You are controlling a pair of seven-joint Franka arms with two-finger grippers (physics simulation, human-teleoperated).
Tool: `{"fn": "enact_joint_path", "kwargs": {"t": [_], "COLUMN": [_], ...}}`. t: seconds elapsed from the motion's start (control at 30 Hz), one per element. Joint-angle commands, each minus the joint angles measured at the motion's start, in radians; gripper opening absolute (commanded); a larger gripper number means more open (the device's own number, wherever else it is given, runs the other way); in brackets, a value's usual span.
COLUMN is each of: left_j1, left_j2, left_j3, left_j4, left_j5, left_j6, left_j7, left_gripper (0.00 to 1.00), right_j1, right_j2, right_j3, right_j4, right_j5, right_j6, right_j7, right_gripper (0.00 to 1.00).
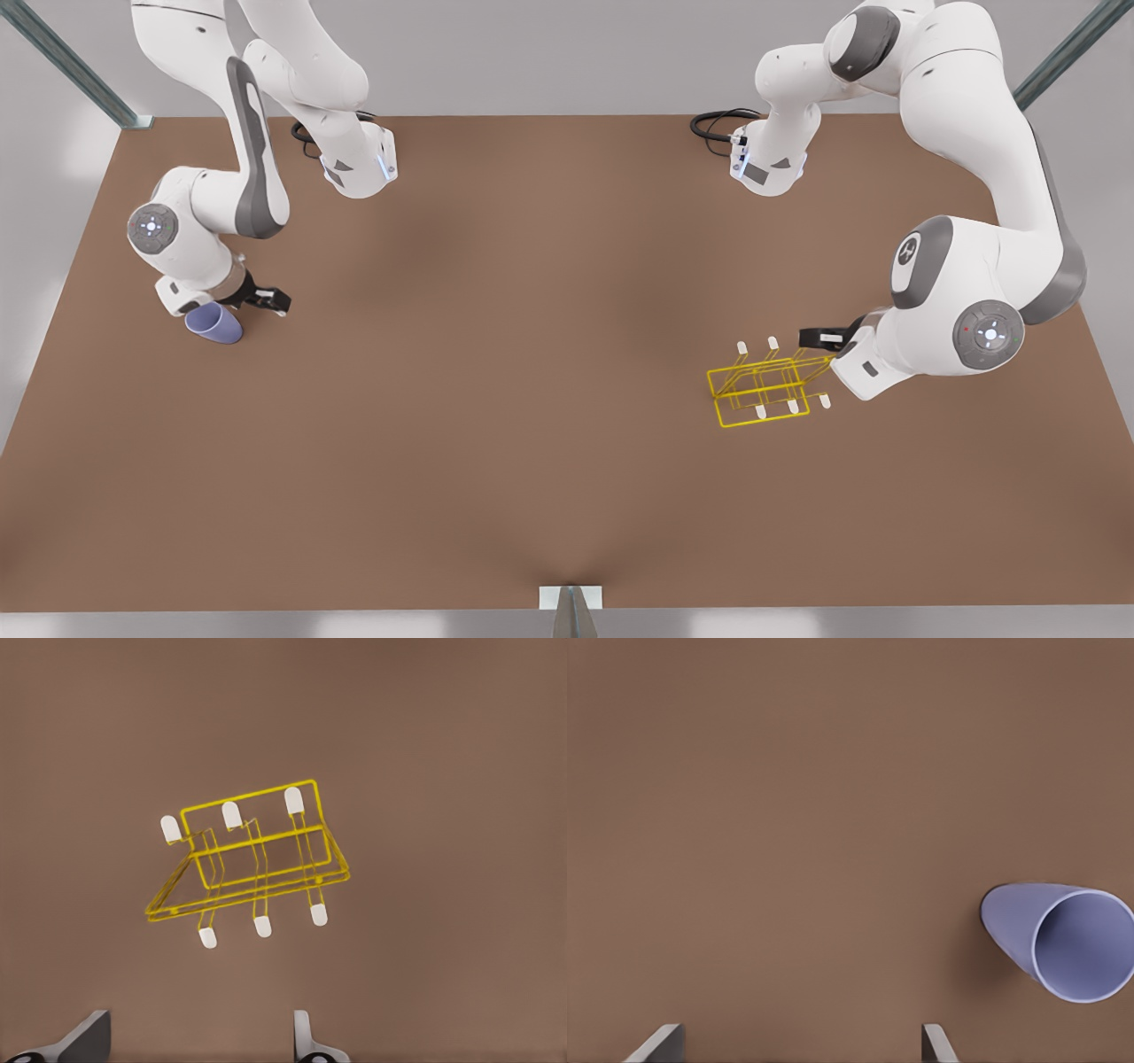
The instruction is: Place the cup on the cup holder
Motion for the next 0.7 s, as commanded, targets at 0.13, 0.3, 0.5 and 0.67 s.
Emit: {"fn": "enact_joint_path", "kwargs": {"t": [0.13, 0.3, 0.5, 0.67], "left_j1": [-0.003, -0.003, -0.006, -0.007], "left_j2": [-0.001, -0.001, -0.001, -0.001], "left_j3": [-0.001, -0.001, -0.001, -0.001], "left_j4": [-0.004, -0.004, -0.004, -0.004], "left_j5": [0.002, 0.002, 0.002, 0.002], "left_j6": [-0.004, -0.004, -0.004, -0.005], "left_j7": [-0.012, -0.012, -0.012, -0.009], "left_gripper": [1.00, 1.00, 1.00, 1.00], "right_j1": [-0.124, -0.161, -0.193, -0.184], "right_j2": [0.027, 0.052, 0.075, 0.101], "right_j3": [0.000, 0.002, 0.005, 0.005], "right_j4": [-0.006, -0.026, -0.026, -0.024], "right_j5": [-0.033, -0.046, -0.089, -0.084], "right_j6": [0.089, 0.139, 0.213, 0.250], "right_j7": [-0.163, -0.181, -0.296, -0.307], "right_gripper": [1.00, 1.00, 1.00, 1.00]}}
